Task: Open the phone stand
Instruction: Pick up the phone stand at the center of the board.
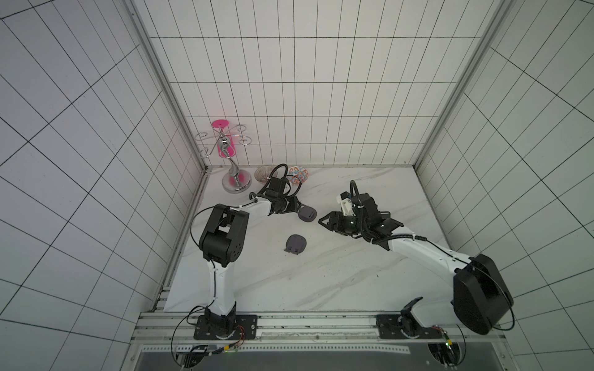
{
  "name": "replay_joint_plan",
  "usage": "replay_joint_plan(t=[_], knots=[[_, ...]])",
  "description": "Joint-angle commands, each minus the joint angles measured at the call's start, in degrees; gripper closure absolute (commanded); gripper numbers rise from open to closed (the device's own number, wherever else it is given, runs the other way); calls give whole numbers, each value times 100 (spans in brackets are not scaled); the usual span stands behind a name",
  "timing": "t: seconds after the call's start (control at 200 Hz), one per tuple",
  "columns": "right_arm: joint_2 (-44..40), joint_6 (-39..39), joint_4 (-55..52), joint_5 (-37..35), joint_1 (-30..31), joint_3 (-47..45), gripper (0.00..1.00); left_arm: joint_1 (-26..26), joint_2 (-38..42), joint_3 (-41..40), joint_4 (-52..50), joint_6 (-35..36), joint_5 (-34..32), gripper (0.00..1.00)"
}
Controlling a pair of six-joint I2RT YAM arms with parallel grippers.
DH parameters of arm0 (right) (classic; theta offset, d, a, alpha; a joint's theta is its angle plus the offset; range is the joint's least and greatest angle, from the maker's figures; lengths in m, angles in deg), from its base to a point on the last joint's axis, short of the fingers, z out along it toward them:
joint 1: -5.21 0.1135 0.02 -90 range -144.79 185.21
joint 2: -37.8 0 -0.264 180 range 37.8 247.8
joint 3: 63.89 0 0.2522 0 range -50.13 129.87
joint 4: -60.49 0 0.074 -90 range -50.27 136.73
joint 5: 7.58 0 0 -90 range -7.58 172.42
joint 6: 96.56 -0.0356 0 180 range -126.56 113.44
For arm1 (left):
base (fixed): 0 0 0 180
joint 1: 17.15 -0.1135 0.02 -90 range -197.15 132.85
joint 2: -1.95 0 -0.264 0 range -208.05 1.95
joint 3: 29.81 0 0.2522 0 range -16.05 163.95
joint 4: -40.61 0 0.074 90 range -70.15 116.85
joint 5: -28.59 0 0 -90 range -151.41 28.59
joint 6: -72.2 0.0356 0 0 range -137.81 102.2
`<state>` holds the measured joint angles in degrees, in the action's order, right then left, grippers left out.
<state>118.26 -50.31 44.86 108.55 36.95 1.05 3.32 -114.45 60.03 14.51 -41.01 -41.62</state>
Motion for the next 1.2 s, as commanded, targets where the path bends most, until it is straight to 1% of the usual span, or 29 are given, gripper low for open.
replay_joint_plan(t=[0.0,0.115,0.31,0.365,0.425,0.5,0.665,0.805,1.029,1.199], knots=[[-69,-97,90,28,-72,2,46,9,-140,19,36,-26,111,57],[-127,-116,90,9,-90,-77,46,94,-61,-130,88,-6,-30,50],[-161,-125,107,-2,-114,-143,46,264,-65,-200,73,3,-303,51],[-160,-125,102,-11,-107,-152,46,278,-105,-199,90,-14,-323,54],[-174,-125,99,-12,-126,-154,47,282,-148,-210,114,-35,-331,59],[-191,-132,99,-19,-142,-169,47,282,-171,-222,147,-44,-316,69],[-205,-134,101,-11,-178,-205,47,277,-177,-200,172,-44,-254,82],[-211,-141,101,-9,-191,-255,47,274,-227,-155,213,-41,-162,100],[-255,-142,85,-18,-202,-311,48,282,-131,-208,232,-53,-161,100],[-349,-119,-13,-28,-199,-278,50,290,402,-509,225,-97,-424,100]])
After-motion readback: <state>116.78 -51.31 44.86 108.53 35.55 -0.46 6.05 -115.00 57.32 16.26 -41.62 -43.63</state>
